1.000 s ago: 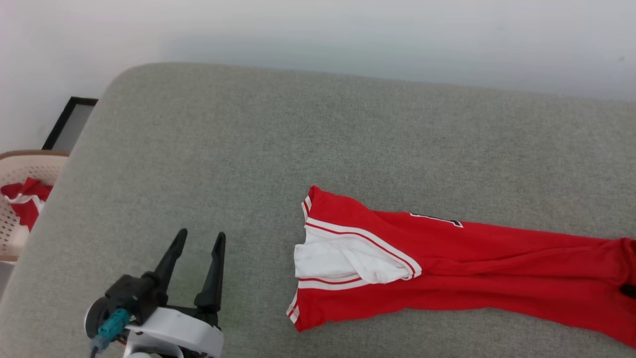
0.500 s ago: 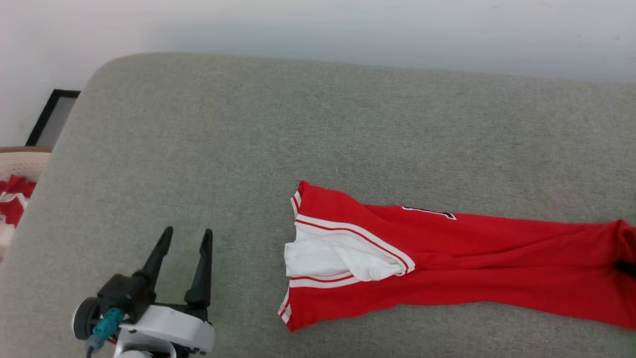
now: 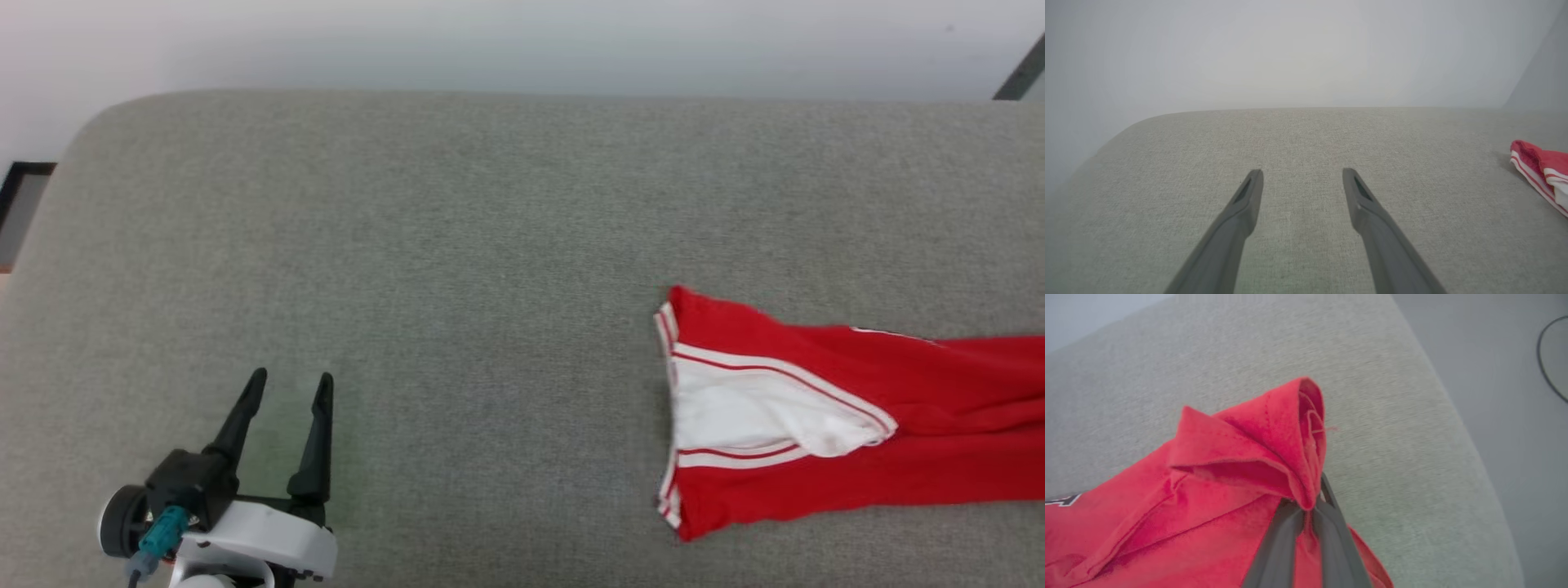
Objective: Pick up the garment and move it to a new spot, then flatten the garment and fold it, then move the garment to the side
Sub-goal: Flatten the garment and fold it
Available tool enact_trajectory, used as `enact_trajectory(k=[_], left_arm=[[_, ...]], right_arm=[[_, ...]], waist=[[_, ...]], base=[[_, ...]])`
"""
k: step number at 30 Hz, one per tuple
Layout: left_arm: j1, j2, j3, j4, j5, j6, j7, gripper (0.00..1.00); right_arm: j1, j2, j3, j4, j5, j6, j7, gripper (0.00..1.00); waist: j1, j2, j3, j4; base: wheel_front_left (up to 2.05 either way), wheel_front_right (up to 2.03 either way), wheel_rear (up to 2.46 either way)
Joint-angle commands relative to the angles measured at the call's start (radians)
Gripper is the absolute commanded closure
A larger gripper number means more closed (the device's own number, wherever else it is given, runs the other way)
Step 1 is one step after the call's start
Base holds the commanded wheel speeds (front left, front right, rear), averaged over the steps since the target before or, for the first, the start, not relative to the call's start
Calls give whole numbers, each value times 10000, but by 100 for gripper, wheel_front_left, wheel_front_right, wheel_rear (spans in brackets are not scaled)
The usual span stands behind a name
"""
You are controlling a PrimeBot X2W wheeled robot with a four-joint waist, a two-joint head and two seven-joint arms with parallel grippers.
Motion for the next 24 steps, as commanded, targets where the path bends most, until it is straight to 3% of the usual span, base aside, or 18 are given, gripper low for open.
enact_trajectory(k=[1, 5, 13, 18, 24], left_arm=[[75, 34, 31, -20, 104, -33, 6, 0], [132, 43, 33, 36, 60, -31, 6, 0], [247, -15, -143, 153, -110, -32, 6, 0], [340, -71, -235, 202, -225, -33, 5, 0], [333, -192, -373, 244, -356, -33, 5, 0]], right_arm=[[95, 82, -116, -34, -35, -8, -79, 100], [378, 187, -304, -579, -101, -8, -23, 100], [987, 780, 609, -3154, -305, -8, 658, 100], [982, 1435, 1453, -5089, -325, -8, 1198, 100], [410, 2512, 2758, -6414, -633, -6, 1479, 100]], waist=[[0, 0, 26, -111], [0, 0, -98, -300], [0, 0, -419, -438], [0, 0, -484, -322], [0, 0, -449, 12]], base=[[0, 0, 0], [0, 0, 0], [0, 0, 0], [0, 0, 0], [0, 0, 0]])
